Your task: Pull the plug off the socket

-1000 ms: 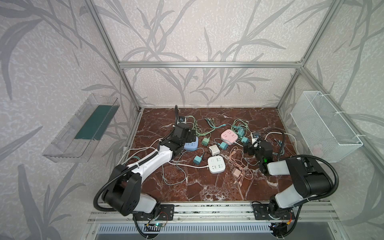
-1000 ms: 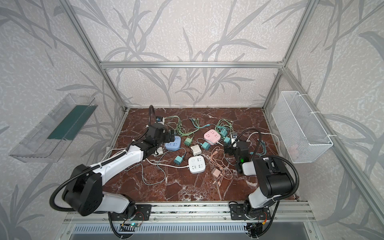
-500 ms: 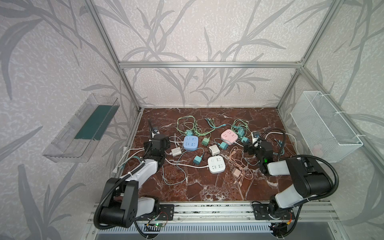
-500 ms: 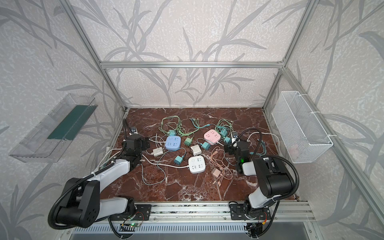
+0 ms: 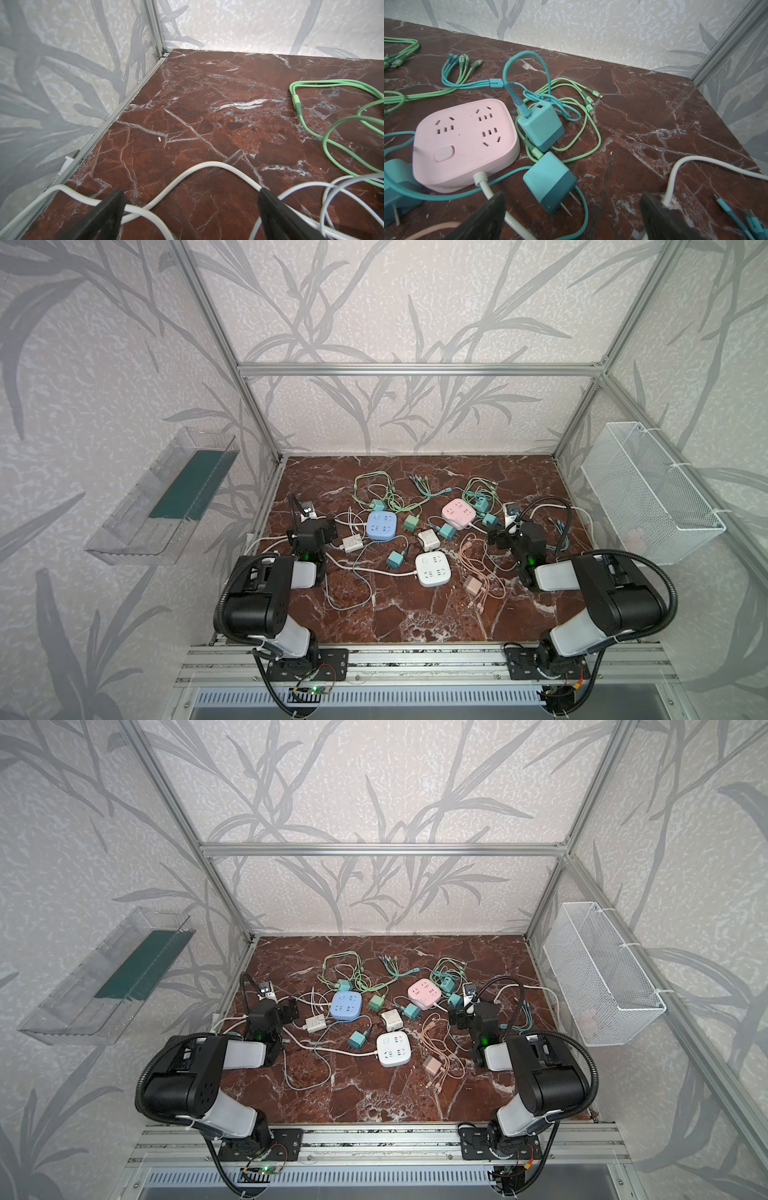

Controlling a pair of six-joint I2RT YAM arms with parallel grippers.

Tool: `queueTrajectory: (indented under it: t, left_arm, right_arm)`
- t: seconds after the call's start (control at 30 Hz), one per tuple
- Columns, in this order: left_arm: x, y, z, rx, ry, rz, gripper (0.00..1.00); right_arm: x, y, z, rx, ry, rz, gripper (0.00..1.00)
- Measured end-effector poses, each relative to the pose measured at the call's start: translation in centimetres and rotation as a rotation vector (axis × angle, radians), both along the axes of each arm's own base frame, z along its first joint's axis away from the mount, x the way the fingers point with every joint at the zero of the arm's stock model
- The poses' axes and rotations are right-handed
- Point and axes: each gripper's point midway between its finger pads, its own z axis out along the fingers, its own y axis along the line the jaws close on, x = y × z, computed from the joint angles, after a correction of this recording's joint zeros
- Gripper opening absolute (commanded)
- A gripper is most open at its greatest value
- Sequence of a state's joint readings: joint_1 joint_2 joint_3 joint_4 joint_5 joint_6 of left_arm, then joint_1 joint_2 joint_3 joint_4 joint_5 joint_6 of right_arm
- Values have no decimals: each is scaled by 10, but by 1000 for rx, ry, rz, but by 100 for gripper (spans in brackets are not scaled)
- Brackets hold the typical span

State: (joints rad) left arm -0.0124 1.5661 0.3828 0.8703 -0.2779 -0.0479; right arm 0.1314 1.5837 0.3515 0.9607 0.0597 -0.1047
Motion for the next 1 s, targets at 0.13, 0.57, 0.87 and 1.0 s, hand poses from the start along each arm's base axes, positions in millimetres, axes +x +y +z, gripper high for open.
queueTrajectory:
  t: [0.13,0.57,0.87,1.0]
  left_arm:
    - [2,-3,5,-7,-29,-17,99]
    - [5,-4,11,-10,-59,-25,99]
    - [5,-5,11,-11,-58,-27,99]
    - [5,-5,11,-11,-58,-27,99]
  right_arm:
    - [0,0,0,0,0,0,99]
    - [0,0,0,0,0,0,99]
    - [0,0,0,0,0,0,99]
    - [0,0,0,0,0,0,99]
